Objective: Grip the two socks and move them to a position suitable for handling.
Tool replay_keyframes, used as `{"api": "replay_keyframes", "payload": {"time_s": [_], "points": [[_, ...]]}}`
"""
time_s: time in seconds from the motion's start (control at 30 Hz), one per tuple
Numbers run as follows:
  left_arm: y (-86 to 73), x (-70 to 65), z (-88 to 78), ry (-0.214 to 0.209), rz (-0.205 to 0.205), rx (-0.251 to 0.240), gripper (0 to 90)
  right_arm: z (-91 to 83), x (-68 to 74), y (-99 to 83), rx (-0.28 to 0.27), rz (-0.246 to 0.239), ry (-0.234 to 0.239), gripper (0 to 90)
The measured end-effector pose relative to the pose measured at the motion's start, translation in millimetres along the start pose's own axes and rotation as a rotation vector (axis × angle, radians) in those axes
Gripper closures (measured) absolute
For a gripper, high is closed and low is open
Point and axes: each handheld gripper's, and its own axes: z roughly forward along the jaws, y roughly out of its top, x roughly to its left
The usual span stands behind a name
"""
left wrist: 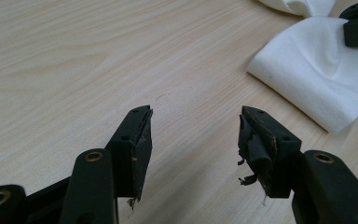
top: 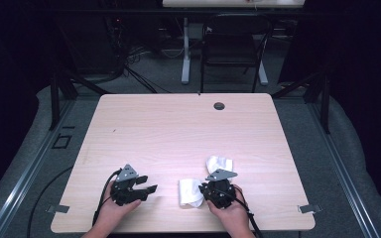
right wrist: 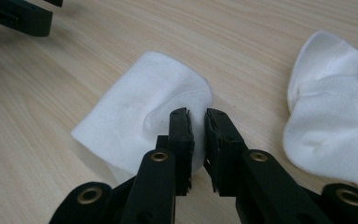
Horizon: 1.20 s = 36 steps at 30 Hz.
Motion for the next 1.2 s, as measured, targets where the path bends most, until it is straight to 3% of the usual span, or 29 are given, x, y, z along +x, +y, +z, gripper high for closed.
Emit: {"api": "replay_keyframes", "payload": {"time_s": [0.23, 0.27, 0.47, 0.73, 0.87, 1.2], "points": [[-0.2, 0.5, 0.3, -0.003, -0.008, -0.001, 44.7, 7.7, -11.3, -4.4, 0.048, 0.042, 0.007, 78.1], [-0.3, 0.6, 0.3, -0.002, -0.008, 0.0, 44.7, 10.8, -13.3, -5.3, 0.078, 0.052, 0.022, 75.9], [-0.3, 1.0, 0.4, -0.002, -0.004, 0.003, 44.7, 9.0, -12.9, -5.4, 0.055, 0.052, 0.008, 78.2], [-0.3, 1.1, 0.7, -0.002, -0.003, 0.004, 44.7, 7.9, -13.4, -5.5, 0.065, 0.041, 0.004, 75.8], [-0.2, 1.2, 1.1, -0.001, -0.002, 0.006, 44.7, 6.1, -12.5, -4.1, 0.06, 0.043, 0.01, 83.8], [-0.1, 1.3, 0.5, 0.0, -0.004, 0.001, 44.7, 1.1, -4.5, -0.4, 0.036, 0.021, 0.01, 83.6]]}}
